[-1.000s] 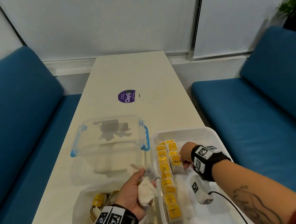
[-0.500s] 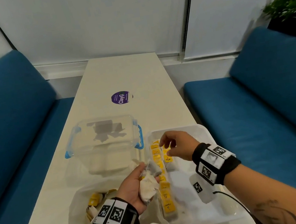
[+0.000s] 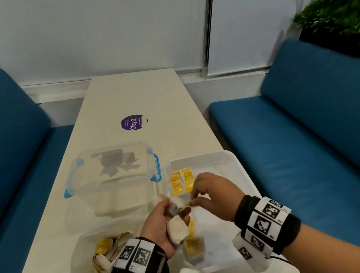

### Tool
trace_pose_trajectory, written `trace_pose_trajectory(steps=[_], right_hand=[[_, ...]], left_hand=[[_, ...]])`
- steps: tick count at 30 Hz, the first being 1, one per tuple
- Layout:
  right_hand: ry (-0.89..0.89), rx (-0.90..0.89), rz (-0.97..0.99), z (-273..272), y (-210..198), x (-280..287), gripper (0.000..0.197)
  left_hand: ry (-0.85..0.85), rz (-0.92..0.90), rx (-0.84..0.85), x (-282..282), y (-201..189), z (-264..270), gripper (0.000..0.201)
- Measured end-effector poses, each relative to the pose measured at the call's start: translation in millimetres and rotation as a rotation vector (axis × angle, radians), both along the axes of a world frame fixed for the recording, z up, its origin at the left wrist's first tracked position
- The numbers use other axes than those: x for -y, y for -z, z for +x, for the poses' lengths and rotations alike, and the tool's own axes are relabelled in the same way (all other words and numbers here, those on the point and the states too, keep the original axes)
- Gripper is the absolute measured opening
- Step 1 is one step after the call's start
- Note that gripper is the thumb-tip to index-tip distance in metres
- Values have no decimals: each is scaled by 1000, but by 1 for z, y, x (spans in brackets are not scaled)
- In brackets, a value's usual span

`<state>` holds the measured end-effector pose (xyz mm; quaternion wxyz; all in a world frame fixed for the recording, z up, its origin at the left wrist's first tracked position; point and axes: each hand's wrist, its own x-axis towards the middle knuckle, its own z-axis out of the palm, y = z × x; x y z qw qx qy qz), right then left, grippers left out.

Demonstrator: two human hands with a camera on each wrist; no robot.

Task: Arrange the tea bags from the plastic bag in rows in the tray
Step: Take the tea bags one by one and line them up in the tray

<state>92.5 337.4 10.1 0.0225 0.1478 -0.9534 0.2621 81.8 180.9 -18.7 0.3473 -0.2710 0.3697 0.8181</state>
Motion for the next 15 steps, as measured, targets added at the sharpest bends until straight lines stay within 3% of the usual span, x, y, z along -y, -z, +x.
trace_pose_trajectory(steps=[4,7,12,15], right_hand=[[92,76,-171,2,2,1,12],[87,120,-206,5,9,8,15],[180,247,-427,5,12,20,25],[260,287,-522,3,15,21,15]], left_hand=[[14,10,-19,0,1,1,35],[-1,-12,-55,-3,-1,4,28],[-4,-137,-201,-6,5,8,12],[-21,-174,-230,-7,4,9,9]])
